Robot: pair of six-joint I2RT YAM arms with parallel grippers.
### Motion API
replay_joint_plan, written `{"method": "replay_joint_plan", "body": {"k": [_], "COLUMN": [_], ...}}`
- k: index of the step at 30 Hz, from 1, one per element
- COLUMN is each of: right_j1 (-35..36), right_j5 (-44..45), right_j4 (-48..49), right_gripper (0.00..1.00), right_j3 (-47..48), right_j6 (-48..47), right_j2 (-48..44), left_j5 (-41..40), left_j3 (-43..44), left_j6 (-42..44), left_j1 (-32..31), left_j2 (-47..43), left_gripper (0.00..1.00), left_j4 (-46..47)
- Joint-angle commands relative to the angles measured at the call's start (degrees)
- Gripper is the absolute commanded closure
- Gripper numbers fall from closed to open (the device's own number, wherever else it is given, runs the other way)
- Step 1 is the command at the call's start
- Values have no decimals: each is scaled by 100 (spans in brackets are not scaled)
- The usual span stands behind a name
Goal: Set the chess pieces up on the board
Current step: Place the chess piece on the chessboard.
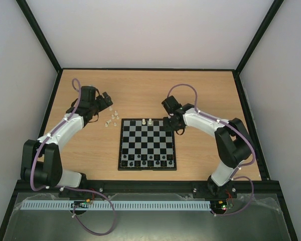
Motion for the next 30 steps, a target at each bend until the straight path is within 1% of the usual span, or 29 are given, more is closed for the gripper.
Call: {"method": "replay_joint_plan", "body": {"k": [1,10,12,19,22,24,27,30], "right_j1": [48,43,48,48,48,48,48,48], "right_j5": [-29,-43,-46,-47,-47,-40,23,147], "right_j4": [-90,-45,-47,-134,-230,-308,-425,-534], "right_gripper": [98,97,96,81,79,74,64,58], "right_j3": [100,184,199,183,219,270,348,447], "right_j6": [14,-2,-3,-19,-30,-38,-46,-67], "right_j2": [233,380,388,221,80,-35,-306,-538], "left_j5": [-47,-52,-48,-30,-21,-34,-75,-162], "left_j3": [-59,-59,-55,-54,-59,-70,-68,50], "left_j6": [59,67,69,69,69,75,81,116], "left_j1": [23,22,26,31,22,27,27,34], "left_j2": [-151,-144,-140,-143,-133,-131,-72,140], "left_gripper": [1,1,1,1,0,0,1,1], "left_j4": [-25,-25,-12,-16,-10,-1,-10,-166]}}
